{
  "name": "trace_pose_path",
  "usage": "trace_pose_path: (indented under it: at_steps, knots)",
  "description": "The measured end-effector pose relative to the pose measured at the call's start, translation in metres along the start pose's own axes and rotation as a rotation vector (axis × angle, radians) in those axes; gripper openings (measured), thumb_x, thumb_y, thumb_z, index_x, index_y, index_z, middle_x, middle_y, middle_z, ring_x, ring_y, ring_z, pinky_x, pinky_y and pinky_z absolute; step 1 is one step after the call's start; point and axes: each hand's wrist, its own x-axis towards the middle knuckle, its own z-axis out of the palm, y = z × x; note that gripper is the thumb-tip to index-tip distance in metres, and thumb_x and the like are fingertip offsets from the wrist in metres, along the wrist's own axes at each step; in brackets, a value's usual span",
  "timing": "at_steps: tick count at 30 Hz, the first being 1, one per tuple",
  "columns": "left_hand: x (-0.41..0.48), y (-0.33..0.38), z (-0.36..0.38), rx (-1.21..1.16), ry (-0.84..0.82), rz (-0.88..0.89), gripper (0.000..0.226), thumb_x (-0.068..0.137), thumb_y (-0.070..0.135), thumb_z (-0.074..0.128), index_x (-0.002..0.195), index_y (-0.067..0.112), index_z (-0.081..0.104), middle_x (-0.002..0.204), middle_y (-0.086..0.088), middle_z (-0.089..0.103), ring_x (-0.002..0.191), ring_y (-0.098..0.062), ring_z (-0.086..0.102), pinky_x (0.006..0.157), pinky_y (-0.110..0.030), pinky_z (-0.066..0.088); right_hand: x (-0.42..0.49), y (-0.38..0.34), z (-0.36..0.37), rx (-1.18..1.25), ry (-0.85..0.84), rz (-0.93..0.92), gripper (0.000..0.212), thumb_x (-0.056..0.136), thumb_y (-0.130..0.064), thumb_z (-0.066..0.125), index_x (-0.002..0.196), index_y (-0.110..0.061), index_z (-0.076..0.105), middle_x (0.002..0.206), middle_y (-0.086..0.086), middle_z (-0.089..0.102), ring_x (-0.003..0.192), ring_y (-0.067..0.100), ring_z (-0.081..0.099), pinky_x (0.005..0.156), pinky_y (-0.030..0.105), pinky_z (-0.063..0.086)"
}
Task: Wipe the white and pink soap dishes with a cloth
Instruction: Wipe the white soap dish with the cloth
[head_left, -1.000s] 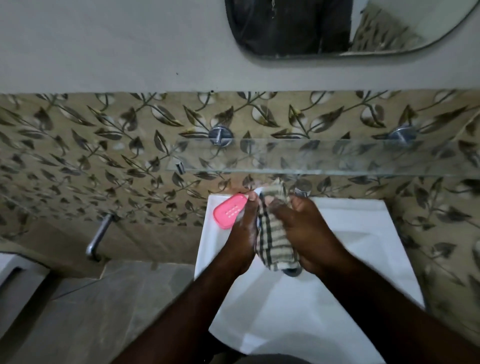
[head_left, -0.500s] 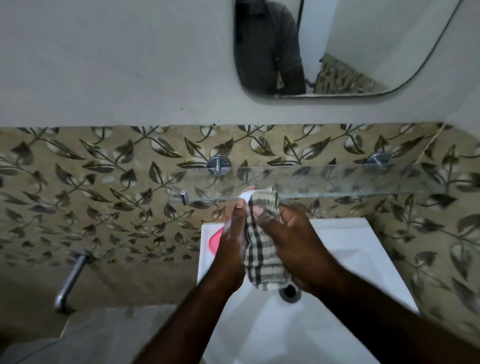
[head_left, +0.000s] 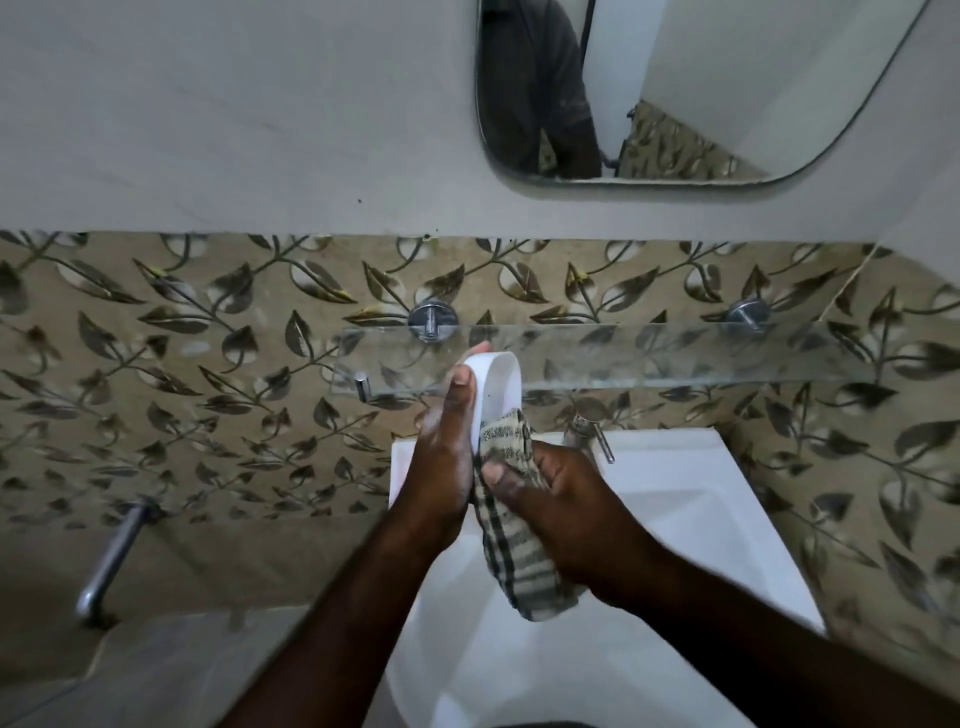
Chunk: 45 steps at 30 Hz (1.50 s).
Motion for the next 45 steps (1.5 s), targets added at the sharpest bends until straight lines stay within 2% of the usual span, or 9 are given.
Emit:
trace_pose_path:
  at_steps: [5,10,17,21,28,32,37,42,45]
  knots:
    - [-0.011,-0.015,0.016,-0.015,-0.061,-0.081,0.071,0.080,0.064,0.052,0.126,0.010,0.061,0.120,-0.021,0.067,0.113,-0.034,0.064,0.097,-0.048,0.051,0.017,-0.032,-0.014,0.241,0.143,-0.037,0.017,0.096,-0.020,0.060,0.095,-0.007,0.070,0.084,0.015,0.075,0.075,0.029,0.074,0.063,0.036,0.058]
    - [-0.001,-0.009,0.013,-0.083,-0.001,-0.030,0.050,0.081,0.064,0.052,0.112,0.030,0.071,0.102,-0.012,0.072,0.090,-0.028,0.067,0.086,-0.042,0.052,-0.001,-0.005,-0.004,-0.060,0.087,-0.047,0.014,0.094,-0.024,0.062,0.084,-0.016,0.066,0.071,0.002,0.070,0.064,0.018,0.068,0.061,0.035,0.056]
    - [0.000,-0.016,0.015,-0.061,-0.082,-0.045,0.054,0.077,0.063,0.057,0.112,0.024,0.071,0.113,-0.015,0.072,0.107,-0.029,0.068,0.082,-0.037,0.058,0.024,-0.031,-0.012,0.247,0.168,-0.047,0.017,0.096,-0.022,0.059,0.095,-0.009,0.070,0.088,0.015,0.076,0.081,0.030,0.074,0.068,0.039,0.059]
    - [0.009,-0.009,0.005,-0.024,-0.001,0.028,0.043,0.089,0.059,0.044,0.112,0.036,0.071,0.104,-0.005,0.074,0.095,-0.022,0.069,0.078,-0.034,0.056,0.004,-0.003,0.001,-0.115,0.111,-0.045,0.018,0.097,-0.020,0.060,0.082,-0.010,0.064,0.069,0.006,0.068,0.063,0.021,0.065,0.060,0.045,0.056]
    - [0.000,-0.010,0.004,-0.044,-0.117,-0.014,0.062,0.081,0.063,0.055,0.128,0.023,0.061,0.118,-0.015,0.069,0.111,-0.030,0.065,0.087,-0.039,0.056,0.022,-0.029,-0.002,0.230,0.123,-0.090,0.014,0.096,-0.020,0.059,0.098,-0.010,0.069,0.089,0.014,0.076,0.079,0.028,0.074,0.068,0.039,0.060]
    - [0.008,0.002,-0.007,-0.037,-0.027,0.071,0.053,0.086,0.062,0.047,0.127,0.031,0.062,0.122,-0.009,0.068,0.110,-0.028,0.064,0.090,-0.043,0.054,0.008,0.004,0.013,-0.105,0.068,-0.153,0.014,0.091,-0.021,0.063,0.091,-0.007,0.061,0.068,0.014,0.060,0.057,0.027,0.056,0.052,0.038,0.047]
    - [0.002,-0.001,-0.006,0.044,0.135,-0.108,0.070,0.079,0.066,0.046,0.131,0.020,0.056,0.129,-0.020,0.059,0.119,-0.040,0.057,0.100,-0.059,0.046,0.008,0.029,-0.021,-1.060,-0.103,-0.404,0.025,0.092,-0.014,0.054,0.113,-0.007,0.064,0.114,0.008,0.065,0.102,0.029,0.062,0.080,0.036,0.049]
    - [0.005,-0.001,-0.004,-0.037,0.141,-0.133,0.072,0.077,0.063,0.047,0.130,0.015,0.058,0.127,-0.022,0.062,0.111,-0.034,0.063,0.098,-0.052,0.050,0.005,0.026,0.004,-0.379,0.051,-0.129,0.010,0.086,-0.024,0.060,0.077,-0.018,0.061,0.067,-0.004,0.059,0.057,0.015,0.055,0.052,0.029,0.045]
    - [0.005,-0.002,-0.009,-0.018,0.048,-0.060,0.059,0.085,0.059,0.043,0.127,0.022,0.061,0.120,-0.010,0.069,0.103,-0.024,0.066,0.088,-0.042,0.055,-0.001,0.027,0.009,-0.444,0.042,-0.257,0.006,0.088,-0.012,0.056,0.083,-0.011,0.059,0.071,0.002,0.059,0.061,0.018,0.057,0.057,0.029,0.047]
